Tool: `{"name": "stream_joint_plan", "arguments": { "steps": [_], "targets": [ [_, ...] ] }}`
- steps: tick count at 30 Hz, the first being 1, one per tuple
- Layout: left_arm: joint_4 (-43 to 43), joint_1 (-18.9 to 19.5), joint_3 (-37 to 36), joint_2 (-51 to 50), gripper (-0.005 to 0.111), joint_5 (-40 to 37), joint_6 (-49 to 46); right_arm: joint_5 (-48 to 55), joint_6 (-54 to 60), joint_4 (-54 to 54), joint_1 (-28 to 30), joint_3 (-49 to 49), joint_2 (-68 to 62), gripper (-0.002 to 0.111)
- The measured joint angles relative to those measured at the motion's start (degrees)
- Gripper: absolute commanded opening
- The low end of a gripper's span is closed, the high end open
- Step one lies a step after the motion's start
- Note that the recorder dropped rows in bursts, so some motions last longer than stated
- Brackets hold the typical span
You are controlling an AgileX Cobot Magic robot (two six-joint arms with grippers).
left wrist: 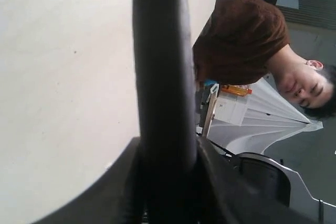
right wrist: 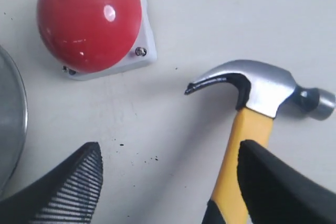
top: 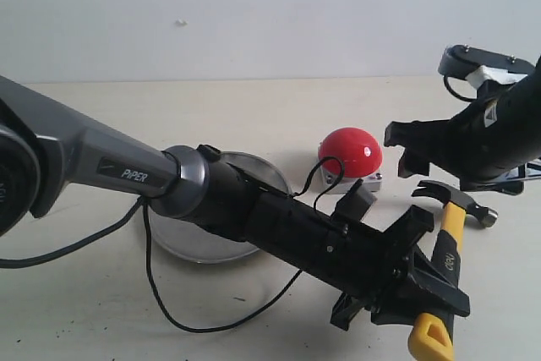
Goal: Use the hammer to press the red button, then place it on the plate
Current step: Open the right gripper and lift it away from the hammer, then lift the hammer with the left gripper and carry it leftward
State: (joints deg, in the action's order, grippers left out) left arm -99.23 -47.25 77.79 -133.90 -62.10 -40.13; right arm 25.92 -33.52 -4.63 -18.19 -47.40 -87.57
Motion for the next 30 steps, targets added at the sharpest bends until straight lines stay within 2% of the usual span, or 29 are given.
{"name": "stream_joint_plan", "arguments": {
  "steps": [7, 9, 17, 21, 30],
  "targets": [
    [0.2, 0.0, 0.0, 0.0, 0.000, 0.0, -0.8, 0.7, -1.4, -2.0, 0.0, -0.3, 2.5, 0.068],
    [0.2, 0.0, 0.0, 0.0, 0.000, 0.0, -0.9, 1.3, -1.6, -3.9, 0.0, -0.3, 4.0, 0.063],
    [1.1, 0.0, 0.0, 2.0, 0.000, 2.0, -1.7, 3.9, -9.2, -17.5, 0.0, -0.3, 17.4, 0.022],
    [1.7, 0.0, 0.0, 3.5, 0.000, 3.1, -1.8, 4.3, -10.2, -20.3, 0.0, -0.3, 25.5, 0.012],
    [4.5, 0.0, -0.1, 5.7, 0.000, 5.4, -2.1, 10.4, -10.8, -25.1, 0.0, -0.3, 35.5, 0.011]
  ]
}}
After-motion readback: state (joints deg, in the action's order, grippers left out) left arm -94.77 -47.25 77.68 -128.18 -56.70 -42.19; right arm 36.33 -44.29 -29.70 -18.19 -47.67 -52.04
